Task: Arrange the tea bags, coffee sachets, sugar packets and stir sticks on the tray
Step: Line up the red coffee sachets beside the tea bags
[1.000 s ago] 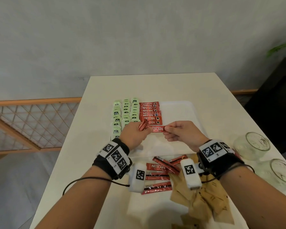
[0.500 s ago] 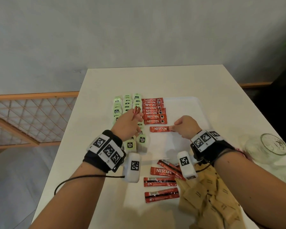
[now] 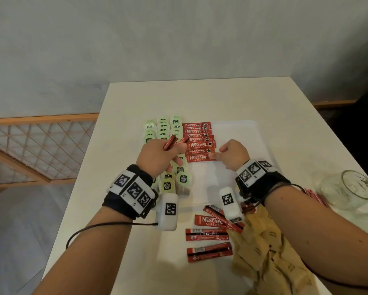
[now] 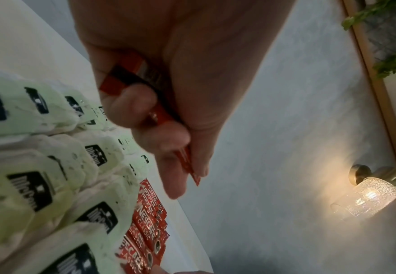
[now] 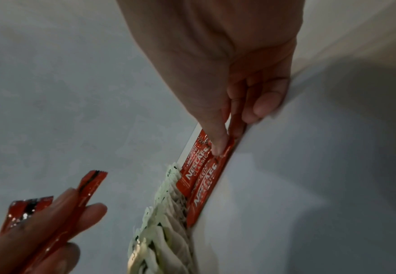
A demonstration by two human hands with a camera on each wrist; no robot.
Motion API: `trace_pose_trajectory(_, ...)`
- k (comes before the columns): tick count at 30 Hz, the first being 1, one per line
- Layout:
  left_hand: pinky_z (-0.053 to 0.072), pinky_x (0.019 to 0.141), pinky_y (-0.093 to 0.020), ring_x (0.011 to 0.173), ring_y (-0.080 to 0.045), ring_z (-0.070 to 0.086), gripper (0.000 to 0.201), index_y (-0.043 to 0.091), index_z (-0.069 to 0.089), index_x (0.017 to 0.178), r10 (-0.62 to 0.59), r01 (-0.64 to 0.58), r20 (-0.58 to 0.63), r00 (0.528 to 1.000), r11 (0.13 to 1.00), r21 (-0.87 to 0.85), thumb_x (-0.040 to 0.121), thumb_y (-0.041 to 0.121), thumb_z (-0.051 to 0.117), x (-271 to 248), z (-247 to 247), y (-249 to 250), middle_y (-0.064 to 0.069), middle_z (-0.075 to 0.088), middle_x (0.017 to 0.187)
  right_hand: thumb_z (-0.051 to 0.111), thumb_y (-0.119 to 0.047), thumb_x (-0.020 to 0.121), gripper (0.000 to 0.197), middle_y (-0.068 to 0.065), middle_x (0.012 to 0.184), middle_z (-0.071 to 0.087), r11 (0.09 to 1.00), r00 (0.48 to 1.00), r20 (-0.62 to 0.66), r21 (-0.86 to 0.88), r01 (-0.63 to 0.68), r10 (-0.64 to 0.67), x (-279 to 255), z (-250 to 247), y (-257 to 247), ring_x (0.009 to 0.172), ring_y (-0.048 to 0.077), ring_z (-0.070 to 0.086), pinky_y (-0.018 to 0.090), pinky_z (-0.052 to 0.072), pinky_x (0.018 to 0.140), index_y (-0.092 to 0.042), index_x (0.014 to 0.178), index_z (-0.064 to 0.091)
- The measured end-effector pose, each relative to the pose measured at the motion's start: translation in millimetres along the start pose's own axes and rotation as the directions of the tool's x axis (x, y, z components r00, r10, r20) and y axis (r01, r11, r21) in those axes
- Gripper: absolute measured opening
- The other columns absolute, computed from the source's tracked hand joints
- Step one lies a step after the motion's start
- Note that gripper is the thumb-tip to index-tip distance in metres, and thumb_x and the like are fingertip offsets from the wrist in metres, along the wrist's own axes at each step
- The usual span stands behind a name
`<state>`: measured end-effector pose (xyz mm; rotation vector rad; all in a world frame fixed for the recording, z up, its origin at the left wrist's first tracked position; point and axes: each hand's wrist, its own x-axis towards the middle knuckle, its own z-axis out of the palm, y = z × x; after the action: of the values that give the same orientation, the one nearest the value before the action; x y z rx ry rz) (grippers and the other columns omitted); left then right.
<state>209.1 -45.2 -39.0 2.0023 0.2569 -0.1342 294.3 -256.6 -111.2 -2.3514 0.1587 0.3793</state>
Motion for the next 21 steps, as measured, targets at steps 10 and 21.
trace_pose_trajectory(10,0.040,0.041,-0.017,0.042,-0.005,0.052,0.022,0.013,0.063,0.094,0.025,-0.031,0.200,0.979,0.999,0.026,0.084,0.028,0.076,-23,25,7,0.000,0.068,0.064,0.057,-0.034,0.096,0.025,0.000,0.084,0.065,0.790,0.936,0.153,0.589,0.172,-0.318,-80,-28,-18,0.067,0.013,0.057,0.024,0.051,0.064,-0.017,0.109,0.070)
trace_pose_trajectory(21,0.052,0.083,-0.045,0.081,-0.020,0.067,0.036,0.011,0.065,0.094,0.235,-0.253,0.163,0.958,0.962,0.099,0.070,0.028,0.085,-49,48,6,0.001,0.073,0.083,0.064,-0.021,0.093,0.023,0.008,0.069,0.062,0.812,0.931,0.312,0.583,-0.029,-0.191,-116,-38,-14,0.048,0.018,0.052,0.033,0.057,0.064,0.000,0.101,0.069)
